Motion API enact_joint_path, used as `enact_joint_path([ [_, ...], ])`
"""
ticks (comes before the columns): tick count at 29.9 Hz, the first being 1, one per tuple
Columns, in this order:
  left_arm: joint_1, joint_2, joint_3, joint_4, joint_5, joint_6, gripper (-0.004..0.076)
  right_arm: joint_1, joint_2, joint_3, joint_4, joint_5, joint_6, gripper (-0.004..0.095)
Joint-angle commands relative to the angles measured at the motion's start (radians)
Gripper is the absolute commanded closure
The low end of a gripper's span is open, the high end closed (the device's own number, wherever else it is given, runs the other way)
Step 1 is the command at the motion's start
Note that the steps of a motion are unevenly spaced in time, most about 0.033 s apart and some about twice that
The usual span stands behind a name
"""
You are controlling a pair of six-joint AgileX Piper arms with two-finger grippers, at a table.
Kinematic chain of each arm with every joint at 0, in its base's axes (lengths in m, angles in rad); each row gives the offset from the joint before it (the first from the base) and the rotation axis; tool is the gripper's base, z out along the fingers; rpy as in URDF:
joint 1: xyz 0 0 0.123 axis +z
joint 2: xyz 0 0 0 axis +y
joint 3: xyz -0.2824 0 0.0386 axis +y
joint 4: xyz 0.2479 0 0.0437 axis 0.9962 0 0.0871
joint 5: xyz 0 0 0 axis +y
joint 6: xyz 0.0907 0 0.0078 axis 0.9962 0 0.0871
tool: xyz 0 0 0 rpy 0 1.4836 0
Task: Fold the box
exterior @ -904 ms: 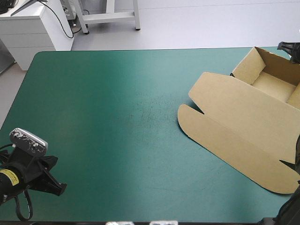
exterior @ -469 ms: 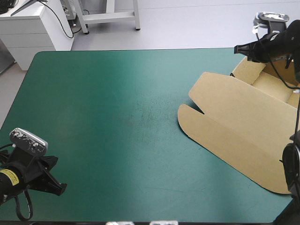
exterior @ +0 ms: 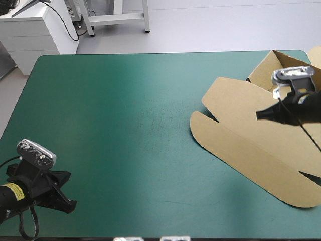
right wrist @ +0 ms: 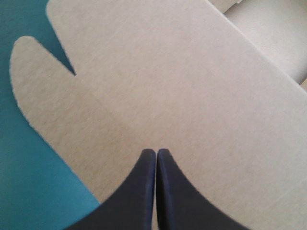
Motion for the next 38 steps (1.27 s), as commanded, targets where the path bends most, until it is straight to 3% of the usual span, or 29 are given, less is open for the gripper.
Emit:
enact_joint_path([
  [1,0.002,0.005,0.017,-0.040,-0.055,-0.012,0.0731,0.001,-0.193,0.133,0.074,-0.079,-0.079,0.0914],
  [10,0.002,-0.047,0.173,-0.120,-0.067,0.074,0.0731,0.001,-0.673,0.450,0.086,-0.095,-0.097,0.0914],
  [17,0.002,-0.182,0.293,-0.177,-0.176,0.074,0.0731,0.001,-0.942,0.615,0.088,-0.102,-0.094,0.0914],
  [28,0.002,-0.334,0.441,-0.171,-0.232,0.076,0.0731,0.001,-0.985,0.790,0.092,-0.113,-0.096,0.0914],
  [38,0.002,-0.362,0.447,-0.169,-0.228,0.076,0.0731,0.062,-0.985,0.817,0.088,-0.120,-0.092,0.0914],
])
